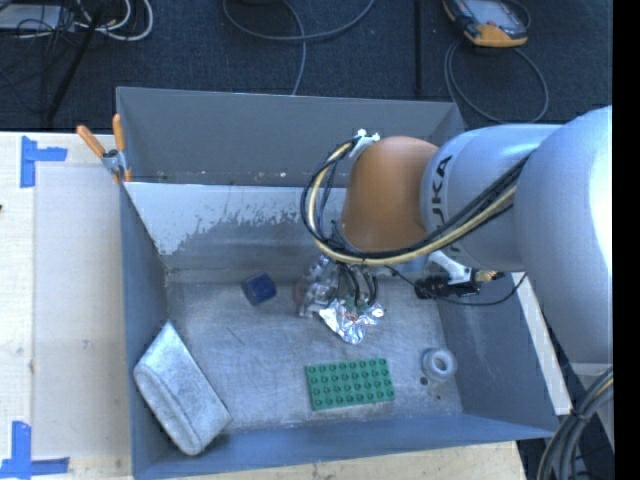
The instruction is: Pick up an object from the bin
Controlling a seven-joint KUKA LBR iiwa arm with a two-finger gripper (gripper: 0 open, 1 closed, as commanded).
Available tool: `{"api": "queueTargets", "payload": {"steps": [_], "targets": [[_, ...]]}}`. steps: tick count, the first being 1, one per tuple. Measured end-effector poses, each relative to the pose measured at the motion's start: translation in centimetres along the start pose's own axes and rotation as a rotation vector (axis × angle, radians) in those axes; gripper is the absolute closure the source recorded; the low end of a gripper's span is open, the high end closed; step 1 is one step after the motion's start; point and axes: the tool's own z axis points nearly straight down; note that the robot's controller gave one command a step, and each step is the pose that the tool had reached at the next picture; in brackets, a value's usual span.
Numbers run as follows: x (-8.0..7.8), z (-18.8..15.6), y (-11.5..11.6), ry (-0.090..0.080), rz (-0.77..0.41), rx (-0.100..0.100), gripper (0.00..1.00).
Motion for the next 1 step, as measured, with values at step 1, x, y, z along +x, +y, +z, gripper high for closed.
{"api": "queueTargets", "payload": {"steps": [1], "targets": [[-0.92,-12.70,1.94,0.033,-0.276,0.014,1.00]]}}
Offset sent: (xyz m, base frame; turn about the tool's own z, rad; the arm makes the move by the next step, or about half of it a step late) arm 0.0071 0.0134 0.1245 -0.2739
